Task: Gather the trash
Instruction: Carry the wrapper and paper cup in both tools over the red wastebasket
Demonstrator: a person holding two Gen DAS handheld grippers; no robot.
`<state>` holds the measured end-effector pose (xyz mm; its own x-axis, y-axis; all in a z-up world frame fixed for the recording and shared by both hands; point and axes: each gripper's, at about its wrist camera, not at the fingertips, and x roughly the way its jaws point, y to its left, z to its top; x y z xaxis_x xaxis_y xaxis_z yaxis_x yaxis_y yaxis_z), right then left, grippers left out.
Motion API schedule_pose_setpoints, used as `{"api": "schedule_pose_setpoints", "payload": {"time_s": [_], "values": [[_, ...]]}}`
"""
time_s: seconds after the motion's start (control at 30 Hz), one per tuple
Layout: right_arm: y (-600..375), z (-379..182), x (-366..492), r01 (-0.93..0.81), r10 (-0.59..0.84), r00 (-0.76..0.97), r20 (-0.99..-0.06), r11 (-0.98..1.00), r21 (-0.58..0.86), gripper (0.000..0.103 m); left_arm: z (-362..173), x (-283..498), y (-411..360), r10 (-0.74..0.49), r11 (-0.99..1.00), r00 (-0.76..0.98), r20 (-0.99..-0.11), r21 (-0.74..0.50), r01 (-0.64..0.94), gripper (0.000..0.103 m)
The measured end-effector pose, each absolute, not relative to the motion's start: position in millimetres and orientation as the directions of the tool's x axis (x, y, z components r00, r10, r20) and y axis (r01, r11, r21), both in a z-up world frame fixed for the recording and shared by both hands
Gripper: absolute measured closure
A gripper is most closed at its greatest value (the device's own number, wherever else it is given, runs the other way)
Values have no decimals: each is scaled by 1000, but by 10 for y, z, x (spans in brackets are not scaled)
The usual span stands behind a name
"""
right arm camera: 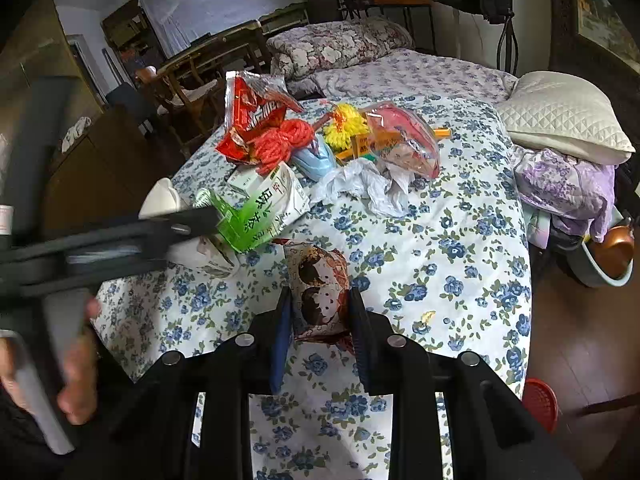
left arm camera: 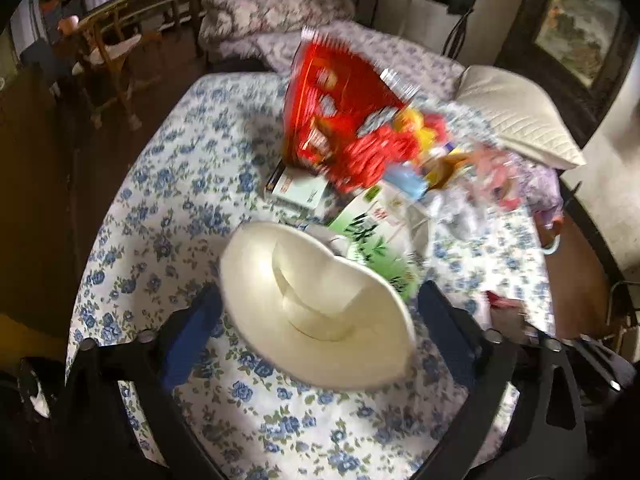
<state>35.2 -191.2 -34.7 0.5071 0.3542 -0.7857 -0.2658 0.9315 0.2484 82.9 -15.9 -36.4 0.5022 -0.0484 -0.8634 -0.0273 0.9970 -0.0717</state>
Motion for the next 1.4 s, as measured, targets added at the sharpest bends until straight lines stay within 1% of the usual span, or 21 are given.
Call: {"api": "schedule_pose_setpoints", "payload": {"time_s": [0.03, 0.1, 0.3, 0.5, 0.63, 0.83, 1.03, 1.27, 1.4], "values": [[-1910, -340, 348, -266, 356, 509, -783, 931, 250, 74, -409, 839, -143, -58, 996, 487, -871, -81, -25, 37], [-1922, -336, 348, -266, 359, 510, -781, 930, 254, 74, -446, 816, -78, -81, 994, 483, -872, -104, -22, 40], [-1904, -330, 346, -272, 363, 509, -780, 928, 255, 73, -424, 707, 133, -118, 988, 519, -847, -153, -26, 41], [-1882, -341, 345, -275, 365, 505, -782, 927, 255, 74, -241, 518, 227, -159, 980, 571, -805, -198, -6, 41], [-1860, -327, 337, -280, 365, 509, -780, 927, 251, 74, -101, 416, 191, -174, 979, 599, -782, -202, 20, 41], [-1864, -321, 334, -282, 366, 511, -777, 926, 251, 74, 75, 337, 12, -194, 979, 628, -754, -187, 77, 41], [-1956, -279, 323, -266, 378, 519, -767, 924, 275, 74, 99, 359, -229, -214, 977, 618, -756, -179, 120, 41], [-2362, -196, 281, -192, 369, 556, -745, 929, 317, 74, 192, 389, -710, -260, 964, 604, -754, -167, 206, 41], [-2706, -181, 182, -127, 317, 584, -747, 945, 302, 74, 190, 423, -1109, -302, 946, 576, -759, -165, 279, 41]]}}
